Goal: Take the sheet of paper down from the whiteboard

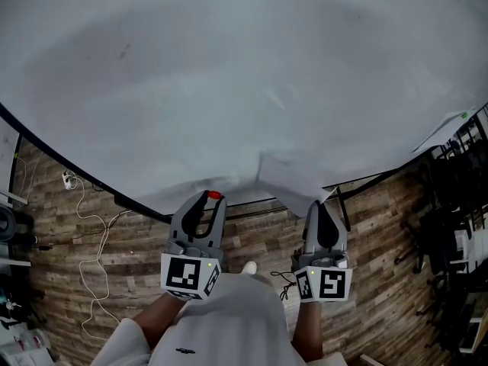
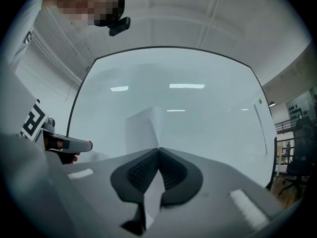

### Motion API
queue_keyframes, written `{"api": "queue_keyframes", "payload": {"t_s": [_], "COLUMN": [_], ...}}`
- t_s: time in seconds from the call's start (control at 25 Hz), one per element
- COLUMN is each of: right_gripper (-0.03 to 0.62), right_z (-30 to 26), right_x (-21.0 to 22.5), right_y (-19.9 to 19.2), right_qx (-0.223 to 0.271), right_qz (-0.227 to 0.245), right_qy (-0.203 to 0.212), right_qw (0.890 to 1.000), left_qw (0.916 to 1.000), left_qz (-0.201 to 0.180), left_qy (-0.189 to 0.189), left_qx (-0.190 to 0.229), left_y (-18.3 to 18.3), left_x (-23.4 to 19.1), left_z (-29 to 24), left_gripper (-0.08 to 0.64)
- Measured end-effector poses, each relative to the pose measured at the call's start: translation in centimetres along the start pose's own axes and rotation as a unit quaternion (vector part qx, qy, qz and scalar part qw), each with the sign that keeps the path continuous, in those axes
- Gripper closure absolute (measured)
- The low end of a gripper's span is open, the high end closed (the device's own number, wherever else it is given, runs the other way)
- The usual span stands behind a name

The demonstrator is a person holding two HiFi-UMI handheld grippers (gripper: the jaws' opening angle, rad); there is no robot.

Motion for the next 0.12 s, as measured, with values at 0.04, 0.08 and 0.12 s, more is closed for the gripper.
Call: {"api": "queue_keyframes", "payload": {"t_s": [0.04,0.08,0.12], "right_gripper": [0.581,0.581,0.581], "right_z": [0.02,0.02,0.01], "right_x": [0.02,0.02,0.02], "right_y": [0.10,0.20,0.28], "right_qx": [0.001,0.001,0.002], "right_qz": [-0.001,-0.002,-0.003], "right_qy": [0.000,0.000,0.000], "right_qw": [1.000,1.000,1.000], "left_qw": [1.0000,1.0000,1.0000], "left_qz": [0.000,0.000,0.000], "left_qy": [-0.001,-0.001,-0.002], "left_qx": [0.000,0.000,0.001], "left_y": [0.06,0.12,0.18], "left_x": [0.08,0.13,0.17], "left_z": [0.00,-0.01,-0.01], "left_gripper": [0.440,0.440,0.440]}}
Point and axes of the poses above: the fingertips, and each gripper's own axes: z backward along the fingers, x to its right, y out of its top, the point moved 8 cm from there along z, backward along the fingers, and after that the axes turned 2 degrees about y, right-handed, at the moved point
